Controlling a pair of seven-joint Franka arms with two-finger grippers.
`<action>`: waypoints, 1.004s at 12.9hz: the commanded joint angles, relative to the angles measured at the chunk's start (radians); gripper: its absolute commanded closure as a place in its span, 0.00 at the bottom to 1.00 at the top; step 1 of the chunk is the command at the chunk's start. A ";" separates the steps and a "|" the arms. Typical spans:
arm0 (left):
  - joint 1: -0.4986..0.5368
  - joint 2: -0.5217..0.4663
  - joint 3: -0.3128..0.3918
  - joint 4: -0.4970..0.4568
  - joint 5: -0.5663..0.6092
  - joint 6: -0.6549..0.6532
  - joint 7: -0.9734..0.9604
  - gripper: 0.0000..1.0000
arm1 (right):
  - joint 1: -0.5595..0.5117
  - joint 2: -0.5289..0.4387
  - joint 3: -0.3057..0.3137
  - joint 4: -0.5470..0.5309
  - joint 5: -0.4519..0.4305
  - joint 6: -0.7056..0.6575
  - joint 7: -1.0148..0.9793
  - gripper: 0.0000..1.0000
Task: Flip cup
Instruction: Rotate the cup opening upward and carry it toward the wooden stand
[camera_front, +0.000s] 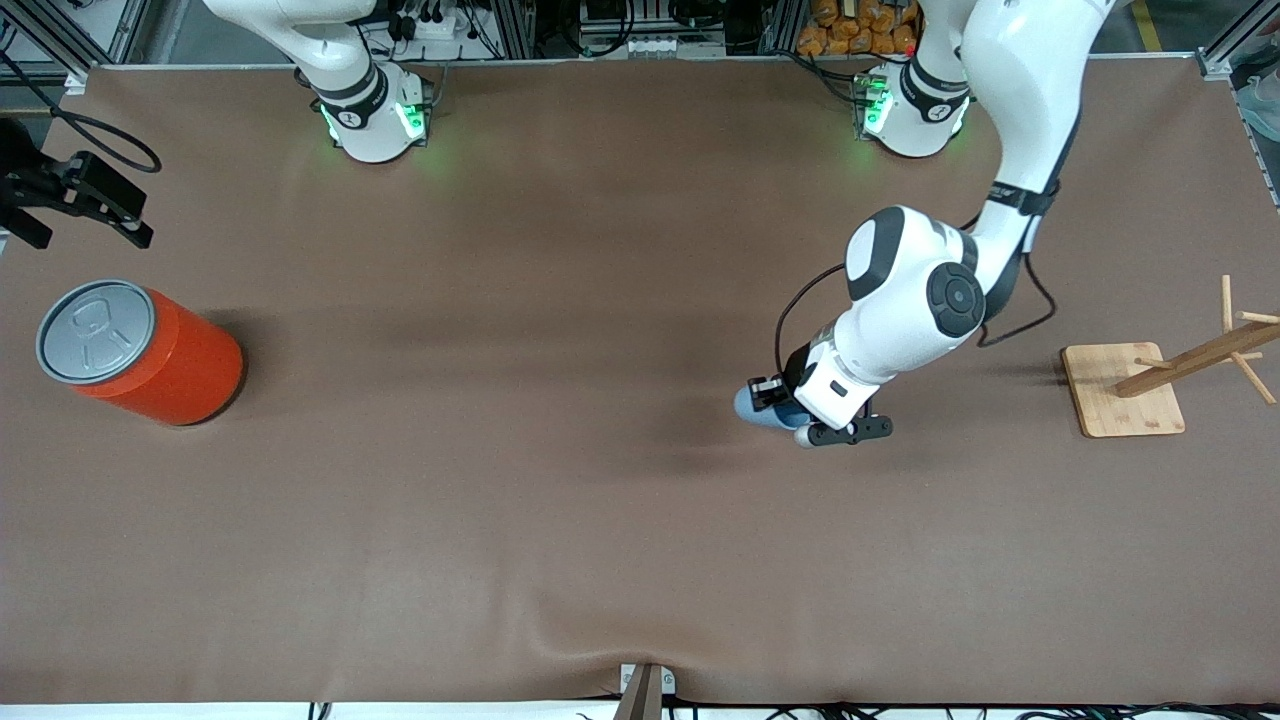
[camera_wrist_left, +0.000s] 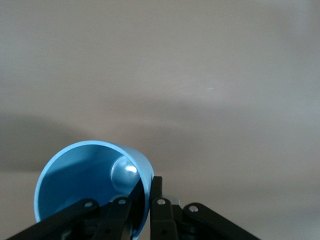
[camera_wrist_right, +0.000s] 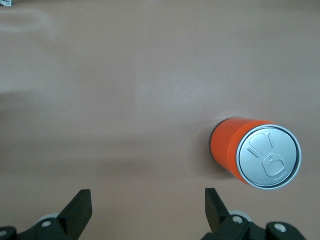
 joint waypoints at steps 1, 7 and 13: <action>0.010 -0.060 0.009 0.050 0.217 -0.181 -0.075 1.00 | 0.003 0.006 -0.006 0.030 -0.002 -0.022 -0.007 0.00; 0.218 -0.234 0.003 -0.152 0.650 -0.270 -0.052 1.00 | -0.009 0.012 -0.006 0.030 -0.014 -0.030 -0.011 0.00; 0.368 -0.246 0.001 -0.397 0.557 0.089 -0.052 1.00 | -0.017 0.014 -0.009 0.015 -0.018 -0.049 -0.018 0.00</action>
